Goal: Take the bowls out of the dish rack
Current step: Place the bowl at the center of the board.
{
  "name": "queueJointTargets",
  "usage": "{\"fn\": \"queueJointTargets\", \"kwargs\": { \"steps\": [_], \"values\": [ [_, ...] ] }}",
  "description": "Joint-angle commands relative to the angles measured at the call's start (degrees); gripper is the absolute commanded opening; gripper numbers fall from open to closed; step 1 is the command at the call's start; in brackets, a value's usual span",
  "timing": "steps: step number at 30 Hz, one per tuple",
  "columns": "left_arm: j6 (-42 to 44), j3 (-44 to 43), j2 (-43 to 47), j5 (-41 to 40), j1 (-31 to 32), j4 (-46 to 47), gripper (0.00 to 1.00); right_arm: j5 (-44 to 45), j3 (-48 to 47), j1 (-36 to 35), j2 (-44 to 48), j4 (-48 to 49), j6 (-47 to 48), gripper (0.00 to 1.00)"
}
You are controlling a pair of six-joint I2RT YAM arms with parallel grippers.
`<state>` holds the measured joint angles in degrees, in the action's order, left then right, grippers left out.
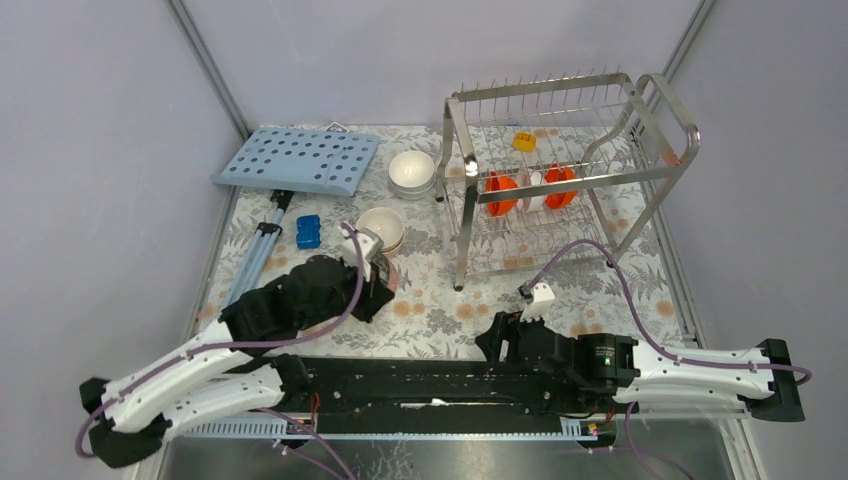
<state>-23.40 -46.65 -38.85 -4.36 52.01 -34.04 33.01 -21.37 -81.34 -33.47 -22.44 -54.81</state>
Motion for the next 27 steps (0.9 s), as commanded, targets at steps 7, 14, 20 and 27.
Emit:
{"fn": "queueJointTargets", "kwargs": {
  "steps": [7,14,20,27],
  "values": [
    [10.73,-10.80,-15.96,-24.02,34.35,-10.13,0.00,-1.28,-7.58,-0.31,-2.00,-8.55,-5.45,0.75],
    [19.29,-10.52,-17.88,-22.39,42.08,-9.49,0.00,-5.16,-11.89,-0.30,-3.96,-11.61,-5.86,0.75],
    [24.94,-10.14,-24.01,-21.91,50.48,-9.82,0.00,-6.78,-15.40,-0.30,-4.07,-12.11,-4.09,0.75],
    [33.57,-7.31,-30.55,-16.31,54.82,-6.29,0.00,-10.60,-21.24,-0.31,-9.64,-14.24,1.10,0.73]
  ]
}}
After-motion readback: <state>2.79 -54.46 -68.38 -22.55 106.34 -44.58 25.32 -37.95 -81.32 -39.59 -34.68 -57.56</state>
